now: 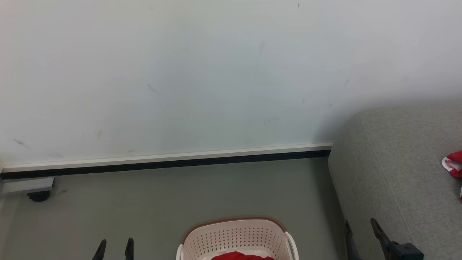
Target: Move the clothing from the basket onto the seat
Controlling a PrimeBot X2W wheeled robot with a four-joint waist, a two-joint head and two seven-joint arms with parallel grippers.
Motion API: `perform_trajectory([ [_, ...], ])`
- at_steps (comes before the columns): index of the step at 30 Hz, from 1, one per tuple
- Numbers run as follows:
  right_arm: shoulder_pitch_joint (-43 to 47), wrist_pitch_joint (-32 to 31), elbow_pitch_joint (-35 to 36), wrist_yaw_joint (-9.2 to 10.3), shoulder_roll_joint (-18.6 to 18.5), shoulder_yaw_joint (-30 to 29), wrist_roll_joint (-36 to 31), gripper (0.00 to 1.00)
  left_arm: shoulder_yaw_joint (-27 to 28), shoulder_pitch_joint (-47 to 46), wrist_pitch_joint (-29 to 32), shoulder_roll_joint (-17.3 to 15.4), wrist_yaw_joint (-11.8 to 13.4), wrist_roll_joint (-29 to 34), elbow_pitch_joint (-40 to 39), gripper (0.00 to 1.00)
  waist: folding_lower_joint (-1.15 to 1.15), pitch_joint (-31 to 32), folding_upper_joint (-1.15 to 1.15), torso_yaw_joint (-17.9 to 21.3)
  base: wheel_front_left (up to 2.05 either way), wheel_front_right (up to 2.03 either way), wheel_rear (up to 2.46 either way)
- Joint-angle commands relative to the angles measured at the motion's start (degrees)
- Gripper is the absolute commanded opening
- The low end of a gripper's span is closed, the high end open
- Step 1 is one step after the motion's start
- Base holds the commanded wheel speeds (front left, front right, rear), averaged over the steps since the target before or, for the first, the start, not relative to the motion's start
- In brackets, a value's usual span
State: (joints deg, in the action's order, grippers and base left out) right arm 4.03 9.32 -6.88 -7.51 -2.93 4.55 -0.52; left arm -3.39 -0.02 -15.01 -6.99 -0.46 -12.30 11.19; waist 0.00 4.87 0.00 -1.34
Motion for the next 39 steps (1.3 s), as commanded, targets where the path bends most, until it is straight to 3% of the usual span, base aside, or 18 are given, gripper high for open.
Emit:
perform_trajectory([
  [1, 0.2, 0.0, -0.1, 0.04, 0.1, 0.2, 0.4, 1.0, 0.3, 0.4, -0.3, -0.2, -0.2, 0.3, 0.3, 1.0, 0.0, 0.0, 0.0, 0.0, 0.0, 0.0, 0.0],
  [26, -1.3, 0.0, 0.1, 0.04, 0.1, 1.5, 0.5, 1.0, 1.0, -1.3, -0.3, 1.0, -1.3, 2.0, 0.6, 1.0, 0.0, -1.9, 0.0, 2.0, 0.0, 0.0, 0.0],
  [33, -2.3, -0.2, 0.8, 0.04, 0.1, 2.6, 0.1, 1.0, -0.1, -2.6, -0.2, 1.5, -1.9, 2.6, 2.9, 1.0, 0.0, -3.9, 0.0, 6.2, 0.0, 0.0, 0.0],
  [39, -3.9, 0.4, 2.2, 0.04, 0.1, 4.8, 0.6, 1.0, -2.1, -5.9, -0.2, 2.1, -3.3, 2.7, 6.2, 1.0, 0.0, -8.5, 0.0, 12.7, 0.0, 0.0, 0.0],
])
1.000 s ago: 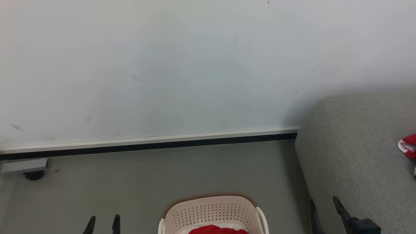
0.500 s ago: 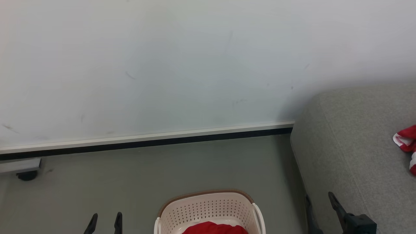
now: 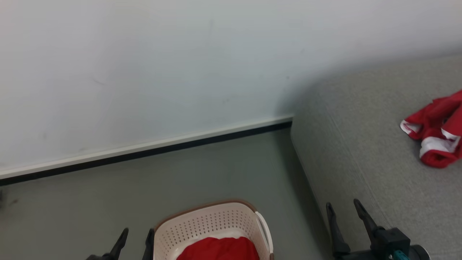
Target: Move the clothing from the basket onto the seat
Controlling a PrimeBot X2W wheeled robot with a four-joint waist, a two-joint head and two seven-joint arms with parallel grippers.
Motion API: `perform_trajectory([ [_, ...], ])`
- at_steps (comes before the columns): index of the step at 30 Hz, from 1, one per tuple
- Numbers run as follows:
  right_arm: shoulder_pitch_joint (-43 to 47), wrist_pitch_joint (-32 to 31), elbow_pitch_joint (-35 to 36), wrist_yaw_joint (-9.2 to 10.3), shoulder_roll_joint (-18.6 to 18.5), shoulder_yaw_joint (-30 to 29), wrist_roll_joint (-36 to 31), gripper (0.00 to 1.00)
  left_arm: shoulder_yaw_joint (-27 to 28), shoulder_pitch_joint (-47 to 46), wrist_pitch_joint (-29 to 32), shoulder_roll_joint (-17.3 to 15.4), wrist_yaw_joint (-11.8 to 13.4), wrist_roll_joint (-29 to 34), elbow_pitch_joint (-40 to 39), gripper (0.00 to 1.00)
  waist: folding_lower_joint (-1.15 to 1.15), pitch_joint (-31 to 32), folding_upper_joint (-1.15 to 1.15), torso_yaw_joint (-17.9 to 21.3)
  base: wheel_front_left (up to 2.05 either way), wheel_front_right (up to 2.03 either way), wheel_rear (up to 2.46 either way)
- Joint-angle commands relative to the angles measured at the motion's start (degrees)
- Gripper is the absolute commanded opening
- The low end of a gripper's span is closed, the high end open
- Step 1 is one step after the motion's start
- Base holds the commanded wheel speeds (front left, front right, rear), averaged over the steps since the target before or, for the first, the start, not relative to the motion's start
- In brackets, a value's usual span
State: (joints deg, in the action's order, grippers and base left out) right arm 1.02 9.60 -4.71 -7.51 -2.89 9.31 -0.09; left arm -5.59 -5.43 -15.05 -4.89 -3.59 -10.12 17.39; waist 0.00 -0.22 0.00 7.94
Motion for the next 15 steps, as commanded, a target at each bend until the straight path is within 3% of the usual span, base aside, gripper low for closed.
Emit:
perform_trajectory([
  [1, -1.0, 0.4, 0.3, 0.04, 0.0, 0.3, 0.3, 1.0, -0.2, -1.4, -0.2, 0.0, -0.3, 0.6, 0.6, 1.0, 0.0, -4.4, 0.0, 4.3, 0.0, 0.0, 0.0],
  [15, -5.7, 5.0, 0.9, 0.04, 0.1, 5.2, 5.1, 1.0, -2.9, -14.8, 0.2, -3.3, -1.9, 2.6, 14.2, 1.0, 0.0, -20.0, 0.0, 16.4, 0.0, 0.0, 0.0],
])
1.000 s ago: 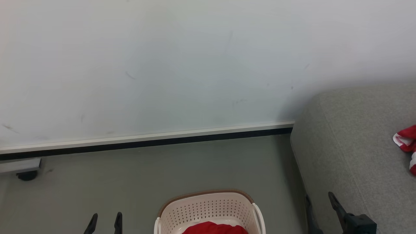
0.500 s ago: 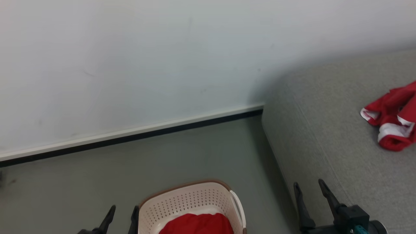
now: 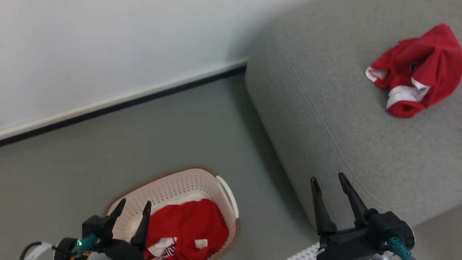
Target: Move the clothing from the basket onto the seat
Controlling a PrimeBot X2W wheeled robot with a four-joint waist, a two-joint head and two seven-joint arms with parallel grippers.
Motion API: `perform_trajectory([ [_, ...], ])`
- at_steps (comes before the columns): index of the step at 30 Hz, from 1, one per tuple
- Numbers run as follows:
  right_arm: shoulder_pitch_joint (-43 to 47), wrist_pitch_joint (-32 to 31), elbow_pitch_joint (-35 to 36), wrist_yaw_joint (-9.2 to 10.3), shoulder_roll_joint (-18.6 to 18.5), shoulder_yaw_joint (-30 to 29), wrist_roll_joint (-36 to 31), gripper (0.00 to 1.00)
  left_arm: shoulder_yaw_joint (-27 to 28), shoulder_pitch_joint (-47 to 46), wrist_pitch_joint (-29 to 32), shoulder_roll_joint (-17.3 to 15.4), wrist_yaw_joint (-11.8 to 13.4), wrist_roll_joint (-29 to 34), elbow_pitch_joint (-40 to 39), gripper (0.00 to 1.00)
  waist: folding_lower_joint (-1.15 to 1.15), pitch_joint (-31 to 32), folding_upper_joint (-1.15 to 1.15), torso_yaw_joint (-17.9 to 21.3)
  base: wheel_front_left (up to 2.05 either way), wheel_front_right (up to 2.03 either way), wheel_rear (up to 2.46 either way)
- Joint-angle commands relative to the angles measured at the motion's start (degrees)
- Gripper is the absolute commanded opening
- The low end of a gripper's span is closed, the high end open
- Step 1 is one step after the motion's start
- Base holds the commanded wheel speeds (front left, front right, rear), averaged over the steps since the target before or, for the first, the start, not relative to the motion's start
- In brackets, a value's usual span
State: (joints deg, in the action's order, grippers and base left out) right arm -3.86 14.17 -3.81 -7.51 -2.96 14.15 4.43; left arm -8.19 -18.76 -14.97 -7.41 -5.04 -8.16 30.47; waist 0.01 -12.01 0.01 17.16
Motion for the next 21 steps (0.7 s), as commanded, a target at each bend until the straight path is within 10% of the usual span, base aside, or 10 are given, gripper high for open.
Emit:
perform_trajectory([
  [1, -1.1, 0.6, 0.0, 0.04, 0.2, 0.6, 0.9, 1.0, -0.5, -2.6, 0.6, -1.2, -0.3, 0.9, 1.9, 1.0, -0.01, -9.4, -0.01, 7.6, 0.0, 0.0, 0.0],
  [21, -2.5, 1.0, 6.3, 0.04, 0.2, 2.7, 5.3, 1.0, -10.2, -22.0, 14.4, -3.5, -0.7, 8.4, 21.1, 1.0, -0.01, -27.6, -0.01, 10.9, 0.0, 0.0, 0.0],
])
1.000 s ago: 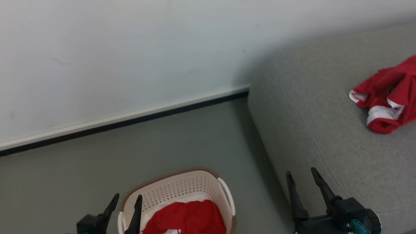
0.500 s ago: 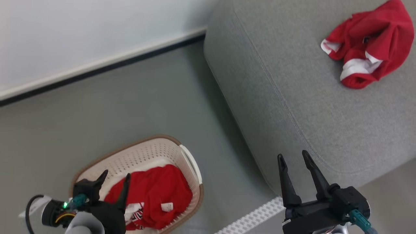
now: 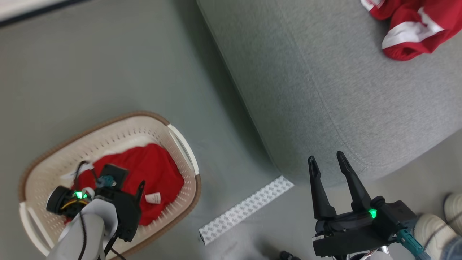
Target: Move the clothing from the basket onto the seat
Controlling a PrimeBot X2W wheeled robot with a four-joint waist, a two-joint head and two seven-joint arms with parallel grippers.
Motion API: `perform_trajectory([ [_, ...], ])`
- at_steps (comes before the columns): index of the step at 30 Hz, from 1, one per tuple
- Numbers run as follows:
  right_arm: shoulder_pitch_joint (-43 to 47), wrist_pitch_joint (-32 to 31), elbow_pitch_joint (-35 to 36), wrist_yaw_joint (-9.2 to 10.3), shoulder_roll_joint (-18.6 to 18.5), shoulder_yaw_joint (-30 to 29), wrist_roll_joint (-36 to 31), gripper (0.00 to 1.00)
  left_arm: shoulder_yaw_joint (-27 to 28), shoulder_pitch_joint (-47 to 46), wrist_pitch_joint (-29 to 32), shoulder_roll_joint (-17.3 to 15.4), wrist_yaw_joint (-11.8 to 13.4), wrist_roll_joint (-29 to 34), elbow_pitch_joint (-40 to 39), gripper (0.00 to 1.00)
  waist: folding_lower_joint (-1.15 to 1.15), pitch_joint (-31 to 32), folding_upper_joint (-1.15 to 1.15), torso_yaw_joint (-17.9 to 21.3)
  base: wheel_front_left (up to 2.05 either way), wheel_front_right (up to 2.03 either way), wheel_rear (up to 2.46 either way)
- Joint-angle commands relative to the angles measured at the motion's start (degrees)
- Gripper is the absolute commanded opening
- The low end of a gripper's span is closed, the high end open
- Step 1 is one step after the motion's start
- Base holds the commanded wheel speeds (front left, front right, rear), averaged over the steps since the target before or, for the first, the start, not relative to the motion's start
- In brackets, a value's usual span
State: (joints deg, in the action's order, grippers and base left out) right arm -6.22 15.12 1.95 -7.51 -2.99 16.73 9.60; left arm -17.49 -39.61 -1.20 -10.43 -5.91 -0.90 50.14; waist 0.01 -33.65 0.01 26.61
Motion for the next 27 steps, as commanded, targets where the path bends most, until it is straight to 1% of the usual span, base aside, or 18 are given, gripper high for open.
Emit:
perform_trajectory([
  [1, -0.1, 0.0, 0.6, 0.04, 0.2, 0.1, 0.1, 1.0, -0.9, -1.1, 0.6, -0.5, 0.1, 1.1, 1.4, 1.0, -0.01, -6.0, -0.01, 1.4, 0.0, 0.0, 0.0],
  [5, 1.3, 0.0, 2.3, 0.04, 0.2, -0.6, 0.5, 1.0, -3.5, -4.3, 1.5, -0.7, 0.4, 3.3, 5.4, 1.0, -0.01, -8.4, -0.01, 0.9, 0.0, 0.0, 0.0],
  [9, 3.9, 0.0, 3.8, 0.04, 0.2, -0.7, 0.5, 1.0, -4.7, -5.6, 2.0, 0.2, 0.8, 4.0, 9.5, 1.0, -0.01, -9.1, -0.01, 0.5, 0.0, 0.0, 0.0],
  [12, 5.9, 0.0, 4.8, 0.04, 0.2, -0.8, 0.8, 1.0, -5.2, -7.3, 2.5, 0.5, 2.1, 4.5, 11.9, 1.0, -0.01, -10.3, -0.01, 0.0, 0.0, 0.0, 0.0],
  [19, 9.0, 0.0, 7.6, 0.04, 0.2, -1.4, 1.3, 1.0, -5.6, -11.7, 2.4, 1.1, 6.3, 5.0, 16.2, 1.0, -0.01, -13.3, -0.01, -0.9, 0.0, 0.0, 0.0],
  [25, 10.7, 0.0, 9.5, 0.04, 0.2, -1.2, 2.3, 1.0, -5.9, -14.7, 2.2, 0.9, 8.0, 4.8, 19.1, 1.0, -0.01, -15.2, -0.01, -1.2, 0.0, 0.0, 0.0],
  [27, 11.0, 0.0, 10.0, 0.04, 0.2, -1.1, 2.6, 1.0, -6.0, -15.4, 2.2, 0.9, 8.1, 4.5, 19.8, 1.0, -0.01, -15.7, -0.01, -1.3, 0.0, 0.0, 0.0],
])
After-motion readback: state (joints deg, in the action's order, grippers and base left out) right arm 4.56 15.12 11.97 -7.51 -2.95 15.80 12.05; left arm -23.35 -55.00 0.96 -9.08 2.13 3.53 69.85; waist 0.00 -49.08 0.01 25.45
